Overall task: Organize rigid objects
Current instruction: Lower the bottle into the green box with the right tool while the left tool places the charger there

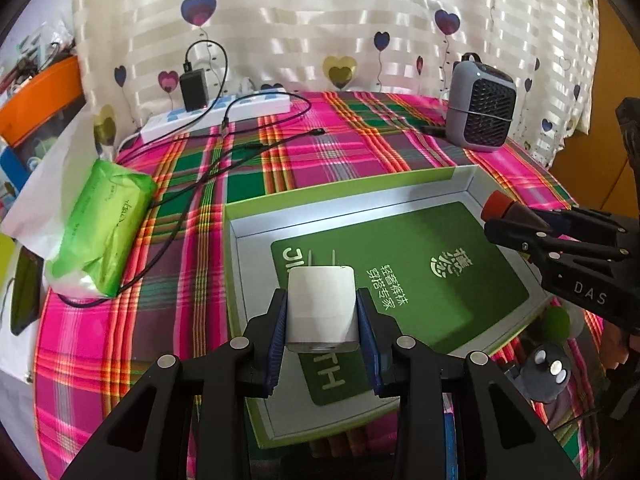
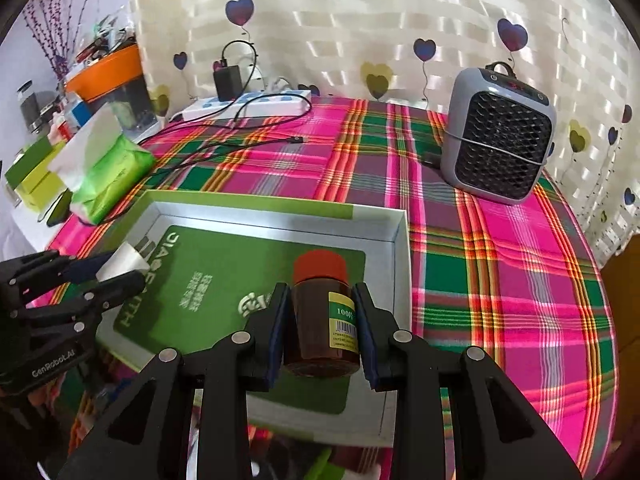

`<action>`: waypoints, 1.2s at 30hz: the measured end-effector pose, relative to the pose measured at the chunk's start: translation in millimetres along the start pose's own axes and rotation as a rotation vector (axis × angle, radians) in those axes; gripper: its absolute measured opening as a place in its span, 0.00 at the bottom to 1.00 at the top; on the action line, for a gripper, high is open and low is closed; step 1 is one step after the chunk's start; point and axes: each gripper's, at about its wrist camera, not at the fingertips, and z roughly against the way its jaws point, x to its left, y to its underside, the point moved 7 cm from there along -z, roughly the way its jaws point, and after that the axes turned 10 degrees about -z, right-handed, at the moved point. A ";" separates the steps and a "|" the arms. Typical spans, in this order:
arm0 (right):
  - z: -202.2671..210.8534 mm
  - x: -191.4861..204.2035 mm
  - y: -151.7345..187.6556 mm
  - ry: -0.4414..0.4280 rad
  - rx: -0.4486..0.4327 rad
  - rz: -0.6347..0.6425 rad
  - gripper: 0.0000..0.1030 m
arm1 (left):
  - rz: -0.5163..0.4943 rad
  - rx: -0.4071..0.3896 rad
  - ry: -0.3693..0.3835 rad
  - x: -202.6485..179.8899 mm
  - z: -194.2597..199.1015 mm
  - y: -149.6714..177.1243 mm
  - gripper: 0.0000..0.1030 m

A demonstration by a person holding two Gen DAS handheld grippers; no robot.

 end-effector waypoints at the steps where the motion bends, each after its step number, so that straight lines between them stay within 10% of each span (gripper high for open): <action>1: -2.1 -1.2 -0.3 0.004 0.003 -0.001 0.32 | -0.001 0.001 0.000 -0.5 -0.9 0.0 0.31; 36: -21.7 -1.0 7.4 0.019 0.032 0.033 0.36 | -0.010 0.024 0.005 -6.8 -14.0 1.7 0.31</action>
